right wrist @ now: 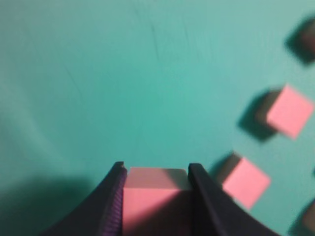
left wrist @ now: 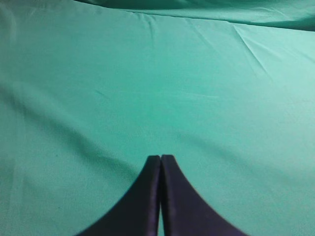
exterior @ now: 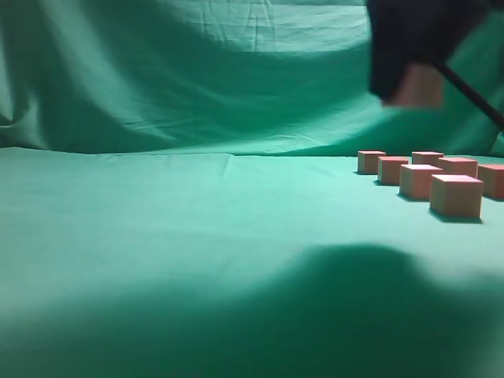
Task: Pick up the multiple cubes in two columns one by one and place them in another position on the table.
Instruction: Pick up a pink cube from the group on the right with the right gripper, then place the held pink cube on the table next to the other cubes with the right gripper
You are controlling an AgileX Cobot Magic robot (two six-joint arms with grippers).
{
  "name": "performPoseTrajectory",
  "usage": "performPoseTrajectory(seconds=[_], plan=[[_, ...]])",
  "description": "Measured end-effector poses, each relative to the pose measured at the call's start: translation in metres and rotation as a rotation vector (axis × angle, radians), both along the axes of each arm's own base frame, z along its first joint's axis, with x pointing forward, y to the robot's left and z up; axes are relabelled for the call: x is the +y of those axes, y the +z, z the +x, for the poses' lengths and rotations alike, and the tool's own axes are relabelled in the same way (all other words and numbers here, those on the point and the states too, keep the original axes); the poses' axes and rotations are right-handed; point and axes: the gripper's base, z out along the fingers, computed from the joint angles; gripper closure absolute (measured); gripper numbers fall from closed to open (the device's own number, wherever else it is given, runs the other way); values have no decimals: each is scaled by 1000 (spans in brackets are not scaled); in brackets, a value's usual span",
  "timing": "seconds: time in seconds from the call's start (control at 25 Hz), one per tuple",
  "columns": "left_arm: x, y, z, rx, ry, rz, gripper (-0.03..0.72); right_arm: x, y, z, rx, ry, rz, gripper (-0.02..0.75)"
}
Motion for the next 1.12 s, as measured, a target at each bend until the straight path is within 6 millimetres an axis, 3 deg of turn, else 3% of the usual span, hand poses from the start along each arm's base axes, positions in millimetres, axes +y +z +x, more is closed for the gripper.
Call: performPoseTrajectory(seconds=[0.12, 0.2, 0.4, 0.6, 1.12], plan=[[0, 0, 0, 0, 0, 0, 688, 18, 22, 18, -41, 12, 34, 478], [0, 0, 0, 0, 0, 0, 688, 27, 22, 32, -26, 6, 16, 478], [0, 0, 0, 0, 0, 0, 688, 52, -7, 70, 41, 30, -62, 478], [0, 0, 0, 0, 0, 0, 688, 68, -44, 95, 94, 63, -115, 478], [0, 0, 0, 0, 0, 0, 688, 76, -83, 110, 98, 141, -164, 478]])
